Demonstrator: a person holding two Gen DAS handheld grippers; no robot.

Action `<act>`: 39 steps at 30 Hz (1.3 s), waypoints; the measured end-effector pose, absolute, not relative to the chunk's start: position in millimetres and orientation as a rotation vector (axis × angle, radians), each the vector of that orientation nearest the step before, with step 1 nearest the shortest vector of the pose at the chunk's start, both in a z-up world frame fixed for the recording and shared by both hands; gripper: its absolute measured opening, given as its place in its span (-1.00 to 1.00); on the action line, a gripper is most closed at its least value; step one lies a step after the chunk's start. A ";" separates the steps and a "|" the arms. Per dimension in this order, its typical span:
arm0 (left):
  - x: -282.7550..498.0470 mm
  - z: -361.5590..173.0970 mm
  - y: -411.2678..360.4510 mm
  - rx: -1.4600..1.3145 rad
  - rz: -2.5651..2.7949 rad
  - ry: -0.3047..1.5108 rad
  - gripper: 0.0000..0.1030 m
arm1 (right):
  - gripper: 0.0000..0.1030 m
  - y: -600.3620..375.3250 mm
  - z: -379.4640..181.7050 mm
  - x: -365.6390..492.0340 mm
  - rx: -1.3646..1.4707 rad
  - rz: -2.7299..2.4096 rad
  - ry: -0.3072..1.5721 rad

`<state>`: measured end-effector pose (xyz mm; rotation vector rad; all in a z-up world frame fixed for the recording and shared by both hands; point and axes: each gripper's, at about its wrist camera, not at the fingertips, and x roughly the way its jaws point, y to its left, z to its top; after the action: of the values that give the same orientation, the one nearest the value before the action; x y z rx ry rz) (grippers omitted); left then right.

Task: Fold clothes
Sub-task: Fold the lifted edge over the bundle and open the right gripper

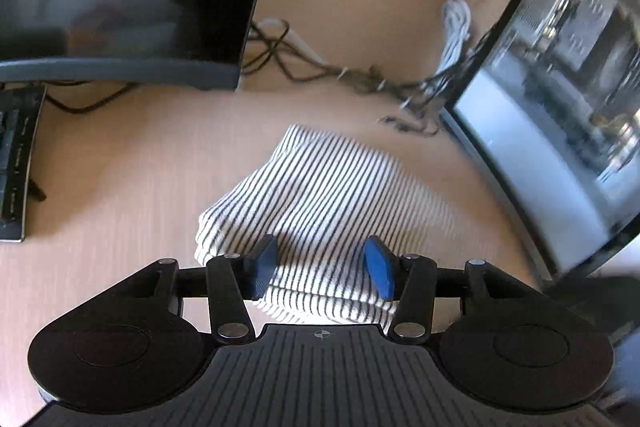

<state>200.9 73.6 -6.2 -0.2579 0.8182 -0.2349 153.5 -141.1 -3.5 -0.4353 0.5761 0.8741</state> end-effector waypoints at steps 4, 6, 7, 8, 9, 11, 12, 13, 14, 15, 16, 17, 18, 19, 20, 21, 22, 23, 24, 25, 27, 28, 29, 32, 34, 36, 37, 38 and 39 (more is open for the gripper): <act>206.0 -8.4 65.3 -0.226 -0.221 0.825 0.06 | 0.55 -154.4 14.0 170.2 -0.345 0.799 0.517; 201.7 -10.2 68.5 -0.221 -0.217 0.822 0.07 | 0.58 -151.6 -0.3 180.4 -0.340 0.759 0.553; 201.6 -11.9 68.5 -0.217 -0.215 0.820 0.07 | 0.58 -148.3 -14.7 182.6 -0.359 0.754 0.593; 203.6 -13.3 65.8 -0.212 -0.213 0.818 0.08 | 0.60 -145.0 -29.1 184.8 -0.378 0.749 0.632; 203.4 -13.7 65.6 -0.206 -0.212 0.816 0.09 | 0.61 -142.5 -42.1 185.3 -0.391 0.742 0.658; 199.1 -14.1 67.5 -0.190 -0.219 0.818 0.16 | 0.77 -141.7 -60.6 177.8 -0.394 0.718 0.647; 197.0 -14.6 67.4 -0.176 -0.223 0.818 0.18 | 0.79 -141.9 -66.7 175.3 -0.388 0.708 0.647; 193.8 -14.8 68.5 -0.156 -0.223 0.812 0.20 | 0.81 -143.7 -65.3 176.2 -0.365 0.703 0.660; 191.6 -15.1 68.4 -0.138 -0.225 0.807 0.24 | 0.83 -145.5 -63.8 177.0 -0.343 0.697 0.674; 191.7 -15.6 66.9 -0.130 -0.227 0.805 0.26 | 0.85 -147.4 -61.9 178.4 -0.318 0.694 0.688; 192.3 -15.9 66.3 -0.128 -0.227 0.805 0.27 | 0.90 -149.6 -58.8 181.4 -0.292 0.695 0.703; 193.1 -16.0 66.3 -0.129 -0.228 0.805 0.27 | 0.96 -151.8 -54.4 185.1 -0.268 0.700 0.714; 193.9 -15.6 67.1 -0.132 -0.228 0.807 0.27 | 0.98 -155.4 -48.5 187.5 -0.245 0.710 0.713; 194.8 -15.3 68.0 -0.135 -0.229 0.809 0.27 | 0.99 -159.0 -42.0 190.3 -0.219 0.720 0.708; 195.4 -15.1 69.0 -0.140 -0.230 0.811 0.27 | 1.00 -162.6 -33.9 194.0 -0.190 0.726 0.693; 195.7 -15.0 69.7 -0.142 -0.231 0.812 0.27 | 1.00 -165.7 -26.0 199.2 -0.158 0.730 0.680; 195.6 -15.1 69.7 -0.141 -0.232 0.812 0.27 | 1.00 -167.9 -18.8 207.9 -0.120 0.727 0.670; 195.4 -15.2 69.7 -0.141 -0.231 0.811 0.27 | 1.00 -170.0 -11.6 216.5 -0.082 0.725 0.660; 195.3 -15.2 69.8 -0.142 -0.231 0.811 0.27 | 1.00 -171.0 -4.9 225.3 -0.047 0.722 0.652; 195.2 -15.2 70.0 -0.143 -0.230 0.811 0.28 | 1.00 -168.5 -0.1 233.9 -0.029 0.716 0.649; 194.7 -15.4 70.6 -0.147 -0.230 0.810 0.28 | 1.00 -159.6 5.9 250.1 -0.037 0.694 0.643; 194.1 -15.8 71.0 -0.148 -0.230 0.809 0.29 | 1.00 -154.0 8.4 257.9 -0.044 0.682 0.640; 193.5 -16.1 71.4 -0.149 -0.231 0.808 0.29 | 1.00 -145.8 8.7 264.9 -0.060 0.663 0.640; 191.9 -17.3 72.1 -0.153 -0.231 0.806 0.31 | 1.00 -115.4 -2.7 290.7 -0.165 0.585 0.702; 191.2 -18.1 72.6 -0.155 -0.232 0.802 0.32 | 1.00 -91.2 -18.5 311.3 -0.269 0.532 0.782; 191.6 -19.4 73.6 -0.164 -0.230 0.803 0.33 | 1.00 -78.4 -32.8 323.5 -0.296 0.527 0.838; 192.2 -20.2 74.5 -0.169 -0.226 0.804 0.34 | 1.00 -75.1 -37.1 327.1 -0.289 0.529 0.851; 192.8 -20.9 75.6 -0.176 -0.224 0.807 0.36 | 1.00 -73.1 -39.3 328.9 -0.284 0.531 0.855; 193.2 -21.5 77.0 -0.186 -0.225 0.809 0.37 | 1.00 -74.0 -36.1 326.3 -0.289 0.534 0.838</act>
<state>193.2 77.0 -21.5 -0.1862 0.8088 -0.2247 326.3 -74.0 -36.1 -0.2890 0.8377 0.5338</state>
